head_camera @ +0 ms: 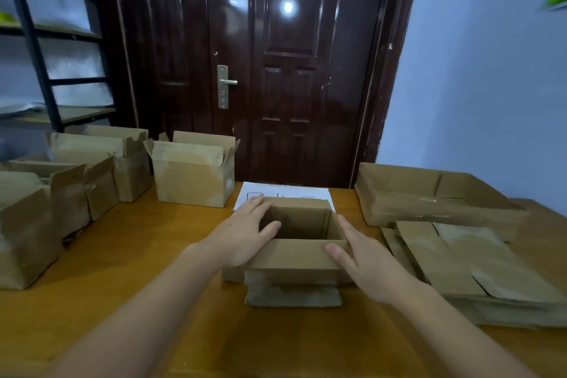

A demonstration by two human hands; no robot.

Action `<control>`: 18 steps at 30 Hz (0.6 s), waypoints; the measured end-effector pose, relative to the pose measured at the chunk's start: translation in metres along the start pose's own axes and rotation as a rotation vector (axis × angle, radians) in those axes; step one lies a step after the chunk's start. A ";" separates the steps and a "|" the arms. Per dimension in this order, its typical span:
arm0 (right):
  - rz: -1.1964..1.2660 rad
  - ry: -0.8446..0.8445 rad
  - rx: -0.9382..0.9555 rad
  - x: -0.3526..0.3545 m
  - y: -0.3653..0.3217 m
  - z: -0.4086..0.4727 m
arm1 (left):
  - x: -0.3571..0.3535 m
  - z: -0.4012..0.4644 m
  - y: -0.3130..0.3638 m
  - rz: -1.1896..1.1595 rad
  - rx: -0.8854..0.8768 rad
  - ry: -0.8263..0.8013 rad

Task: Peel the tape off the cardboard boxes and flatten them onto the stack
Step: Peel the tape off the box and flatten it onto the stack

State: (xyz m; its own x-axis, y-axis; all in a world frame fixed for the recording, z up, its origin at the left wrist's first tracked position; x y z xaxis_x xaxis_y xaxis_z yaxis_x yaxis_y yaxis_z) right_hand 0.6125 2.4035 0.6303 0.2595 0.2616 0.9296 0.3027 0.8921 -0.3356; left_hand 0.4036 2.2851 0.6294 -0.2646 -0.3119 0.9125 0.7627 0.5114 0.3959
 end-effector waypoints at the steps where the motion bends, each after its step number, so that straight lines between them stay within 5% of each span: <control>1: 0.034 0.021 0.003 -0.001 0.001 0.002 | 0.001 -0.002 0.001 -0.007 -0.002 -0.002; 12: 0.355 0.179 -0.102 -0.004 0.018 0.026 | 0.000 -0.047 0.023 -0.381 -0.081 -0.104; 18: 0.595 0.357 -0.179 0.032 0.016 0.038 | -0.003 -0.083 0.084 -0.224 -0.283 -0.040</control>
State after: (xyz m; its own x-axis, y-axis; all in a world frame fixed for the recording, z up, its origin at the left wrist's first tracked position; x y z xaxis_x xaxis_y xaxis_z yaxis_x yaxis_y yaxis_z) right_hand 0.5908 2.4403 0.6608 0.7024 0.5212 0.4848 0.1541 0.5536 -0.8184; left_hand 0.5170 2.2628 0.6516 -0.4619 -0.3569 0.8120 0.8149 0.1906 0.5473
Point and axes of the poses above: each hand's wrist, its own z-axis towards the middle knuckle, its own x-axis out of the back of the hand, y = z × x, the point moved 9 cm from there along z, towards the middle knuckle, and after that the axes turned 9 degrees about x, right-handed, at the moved point
